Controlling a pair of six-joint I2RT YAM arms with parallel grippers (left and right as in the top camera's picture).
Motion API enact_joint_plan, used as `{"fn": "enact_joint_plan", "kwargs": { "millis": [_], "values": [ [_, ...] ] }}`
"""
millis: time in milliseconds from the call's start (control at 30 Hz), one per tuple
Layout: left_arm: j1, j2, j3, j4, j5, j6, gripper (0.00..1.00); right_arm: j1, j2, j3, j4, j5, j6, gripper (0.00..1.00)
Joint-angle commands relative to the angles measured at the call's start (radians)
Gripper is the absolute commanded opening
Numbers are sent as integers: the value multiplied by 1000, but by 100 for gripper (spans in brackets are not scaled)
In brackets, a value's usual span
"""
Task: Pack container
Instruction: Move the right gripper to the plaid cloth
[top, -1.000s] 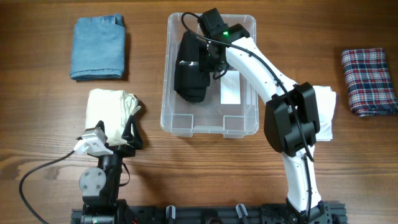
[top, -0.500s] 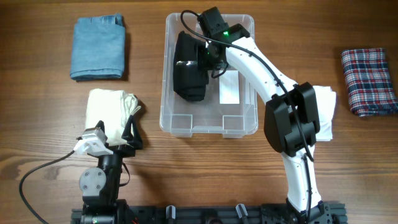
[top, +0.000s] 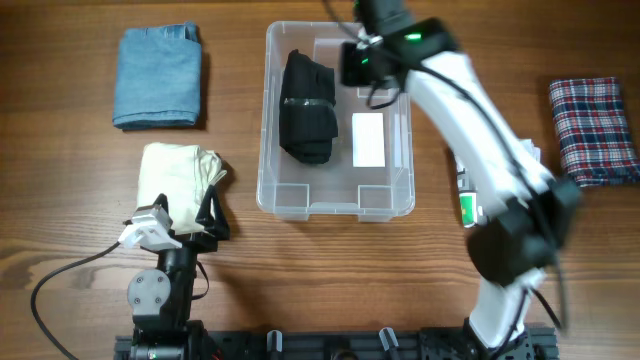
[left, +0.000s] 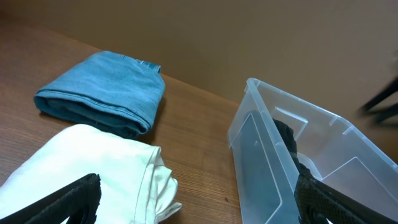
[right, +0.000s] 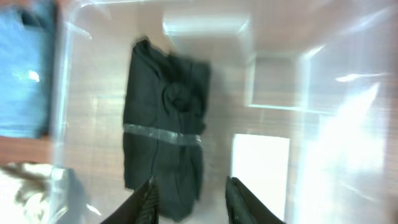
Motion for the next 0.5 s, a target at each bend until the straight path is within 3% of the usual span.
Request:
{"fn": "enact_joint_plan", "kwargs": {
  "millis": [0,100,167,333,467],
  "values": [
    [6,-2,-5,-3,11,20,100,-47,-231,11,-116,182,-27,40],
    [6,-2,-5,-3,11,20,100,-100,-322,11,-238,253,-27,45],
    [6,-2,-5,-3,11,20,100,-152,-372,11,-315,290,-29,67],
    [6,-2,-5,-3,11,20,100,-307,-433,11,-467,293,-52,100],
    [6,-2,-5,-3,11,20,100,-462,-429,4,-495,319,-52,100]
  ]
}}
